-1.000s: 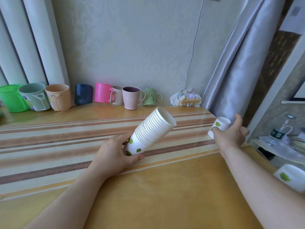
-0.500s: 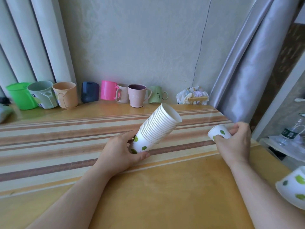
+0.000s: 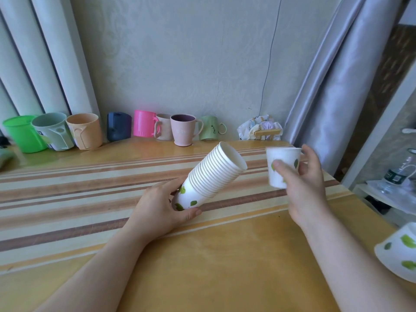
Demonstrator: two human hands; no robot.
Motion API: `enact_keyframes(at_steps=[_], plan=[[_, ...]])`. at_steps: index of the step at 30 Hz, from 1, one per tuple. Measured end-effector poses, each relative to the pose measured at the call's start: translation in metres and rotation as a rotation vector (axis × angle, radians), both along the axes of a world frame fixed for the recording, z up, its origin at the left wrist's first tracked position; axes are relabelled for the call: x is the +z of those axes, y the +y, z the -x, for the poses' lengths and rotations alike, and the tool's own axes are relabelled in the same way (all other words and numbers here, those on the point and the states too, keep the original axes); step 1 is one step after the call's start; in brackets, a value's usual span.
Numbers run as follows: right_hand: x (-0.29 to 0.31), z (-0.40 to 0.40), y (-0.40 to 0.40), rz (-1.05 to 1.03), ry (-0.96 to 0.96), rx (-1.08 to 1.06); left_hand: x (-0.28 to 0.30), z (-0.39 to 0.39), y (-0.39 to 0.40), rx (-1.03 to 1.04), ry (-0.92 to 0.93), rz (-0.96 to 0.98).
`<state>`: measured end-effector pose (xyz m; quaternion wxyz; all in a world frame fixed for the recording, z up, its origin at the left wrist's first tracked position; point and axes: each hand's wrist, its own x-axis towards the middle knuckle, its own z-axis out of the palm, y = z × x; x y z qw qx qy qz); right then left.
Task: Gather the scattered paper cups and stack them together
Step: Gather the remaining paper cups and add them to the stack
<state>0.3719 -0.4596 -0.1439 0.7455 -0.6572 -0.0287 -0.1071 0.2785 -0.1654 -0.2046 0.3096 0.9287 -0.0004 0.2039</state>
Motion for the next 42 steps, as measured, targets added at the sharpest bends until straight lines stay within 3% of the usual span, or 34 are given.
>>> enact_keyframes(at_steps=[2,3,5,11,21,30,34,37,40,42], plan=[[0.009,0.008,0.013,-0.466,0.029,0.25,0.0,0.0,0.0,-0.009,-0.001,0.002],[0.013,0.012,0.018,-0.604,0.038,0.343,0.0,0.0,0.0,-0.012,-0.002,-0.002],[0.016,0.017,0.025,-0.688,0.005,0.454,0.001,0.0,0.0,-0.014,0.001,-0.007],[-0.004,0.023,0.043,-0.352,-0.06,0.421,0.003,0.001,-0.003,-0.039,-0.009,-0.042],[-0.016,0.03,0.048,-0.175,-0.109,0.448,-0.001,-0.002,0.0,-0.044,-0.033,-0.049],[0.019,0.039,0.01,0.235,0.007,0.395,-0.002,0.001,0.004,-0.016,-0.025,-0.033],[0.038,0.039,-0.064,0.599,-0.082,0.111,0.001,0.002,0.0,-0.002,0.029,-0.04],[0.037,0.043,-0.13,0.998,-0.145,-0.215,0.007,0.002,-0.017,-0.058,0.102,-0.029],[0.021,0.057,-0.182,1.299,-0.041,-0.42,0.013,0.003,-0.045,-0.187,0.116,-0.083],[0.003,0.067,-0.207,1.371,0.08,-0.415,0.013,0.008,-0.066,-0.255,0.116,-0.095]])
